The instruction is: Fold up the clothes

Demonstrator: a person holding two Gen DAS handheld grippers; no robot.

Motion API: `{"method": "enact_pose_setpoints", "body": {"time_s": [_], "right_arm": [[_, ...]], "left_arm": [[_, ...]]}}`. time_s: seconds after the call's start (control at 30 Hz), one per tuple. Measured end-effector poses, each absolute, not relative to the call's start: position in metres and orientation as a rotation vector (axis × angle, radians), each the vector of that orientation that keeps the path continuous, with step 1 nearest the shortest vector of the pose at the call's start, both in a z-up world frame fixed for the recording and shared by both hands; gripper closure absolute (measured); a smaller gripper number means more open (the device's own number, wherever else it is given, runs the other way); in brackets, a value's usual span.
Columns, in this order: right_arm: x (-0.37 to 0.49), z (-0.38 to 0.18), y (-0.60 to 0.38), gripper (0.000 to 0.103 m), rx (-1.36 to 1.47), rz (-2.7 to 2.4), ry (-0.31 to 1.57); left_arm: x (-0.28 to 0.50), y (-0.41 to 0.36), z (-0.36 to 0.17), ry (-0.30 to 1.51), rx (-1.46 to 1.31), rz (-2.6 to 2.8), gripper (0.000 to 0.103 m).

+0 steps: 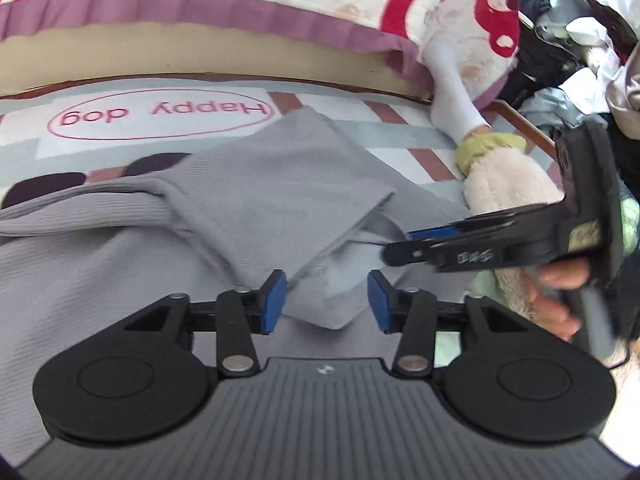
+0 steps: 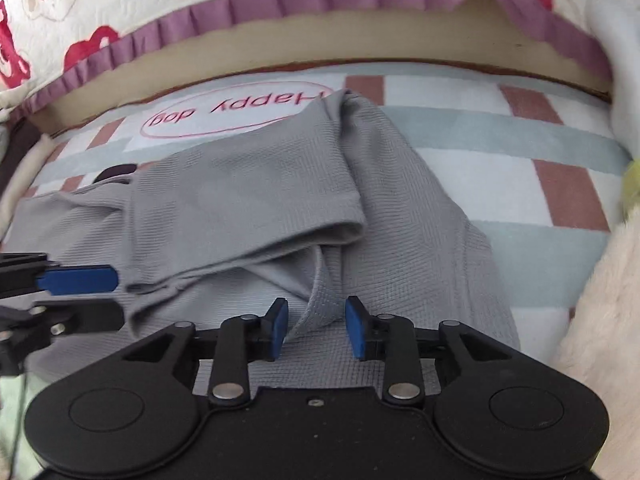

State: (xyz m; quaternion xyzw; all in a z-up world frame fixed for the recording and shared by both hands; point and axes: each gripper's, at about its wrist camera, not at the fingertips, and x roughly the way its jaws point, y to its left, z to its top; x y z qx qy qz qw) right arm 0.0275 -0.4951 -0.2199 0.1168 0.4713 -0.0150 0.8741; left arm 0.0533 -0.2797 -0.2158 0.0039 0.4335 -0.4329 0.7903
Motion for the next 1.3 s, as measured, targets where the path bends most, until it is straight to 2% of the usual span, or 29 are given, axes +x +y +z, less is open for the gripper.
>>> {"method": "enact_pose_setpoints", "body": {"time_s": [0.03, 0.07, 0.1, 0.2, 0.3, 0.33, 0.5, 0.63, 0.7, 0.77, 0.8, 0.83, 0.9, 0.97, 1.03, 1.17, 1.2, 1.27, 1.3], "right_arm": [[0.025, -0.22, -0.493, 0.072, 0.225, -0.035, 0.964], [0.024, -0.216, -0.492, 0.083, 0.204, -0.032, 0.948], [0.024, -0.213, -0.49, 0.099, 0.183, -0.028, 0.934], [0.017, -0.202, -0.483, 0.1, 0.112, -0.061, 0.941], [0.006, -0.201, -0.474, 0.1, 0.025, -0.091, 0.948], [0.004, -0.204, -0.473, 0.101, 0.007, -0.103, 0.956], [0.0, -0.211, -0.477, 0.102, 0.03, -0.138, 0.945], [-0.004, -0.214, -0.473, 0.102, -0.046, -0.193, 0.941], [-0.006, -0.214, -0.469, 0.102, -0.074, -0.19, 0.941], [-0.007, -0.212, -0.46, 0.097, -0.138, -0.171, 0.912], [-0.009, -0.21, -0.455, 0.089, -0.154, -0.138, 0.888], [-0.011, -0.208, -0.452, 0.073, -0.162, -0.1, 0.866], [-0.011, -0.204, -0.454, 0.058, -0.096, 0.01, 0.847], [-0.009, -0.204, -0.46, 0.058, -0.02, 0.089, 0.848], [-0.005, -0.212, -0.466, 0.055, 0.022, 0.06, 0.861], [0.002, -0.221, -0.463, 0.055, 0.02, -0.036, 0.873], [0.001, -0.221, -0.46, 0.055, -0.002, -0.063, 0.87], [-0.001, -0.224, -0.456, 0.055, -0.031, -0.117, 0.871], [-0.003, -0.224, -0.457, 0.055, -0.03, -0.13, 0.869]], "left_arm": [[0.051, -0.284, -0.22, 0.932, 0.023, -0.915, 0.046], [0.051, -0.287, -0.226, 0.934, 0.043, -0.892, 0.046], [0.051, -0.289, -0.228, 0.946, 0.059, -0.87, 0.046], [0.052, -0.291, -0.234, 0.987, 0.097, -0.803, 0.046], [0.059, -0.274, -0.235, 1.029, 0.009, -0.745, 0.049], [0.06, -0.27, -0.238, 1.031, 0.003, -0.722, 0.06], [0.043, -0.256, -0.226, 0.931, 0.009, -0.698, 0.1], [0.019, -0.249, -0.21, 0.754, 0.202, -0.592, 0.1], [0.018, -0.244, -0.215, 0.748, 0.255, -0.543, 0.1], [0.027, -0.237, -0.217, 0.821, 0.152, -0.578, 0.1], [0.032, -0.233, -0.216, 0.855, 0.07, -0.629, 0.098], [0.035, -0.23, -0.214, 0.876, 0.002, -0.681, 0.097], [0.035, -0.235, -0.211, 0.886, -0.052, -0.764, 0.093], [0.031, -0.244, -0.211, 0.867, -0.037, -0.816, 0.084], [0.025, -0.259, -0.215, 0.857, 0.021, -0.853, 0.069], [0.021, -0.294, -0.227, 0.837, 0.146, -0.849, 0.052], [0.022, -0.3, -0.231, 0.833, 0.165, -0.829, 0.052], [0.027, -0.305, -0.237, 0.829, 0.176, -0.806, 0.057], [0.029, -0.302, -0.238, 0.828, 0.166, -0.795, 0.086]]}}
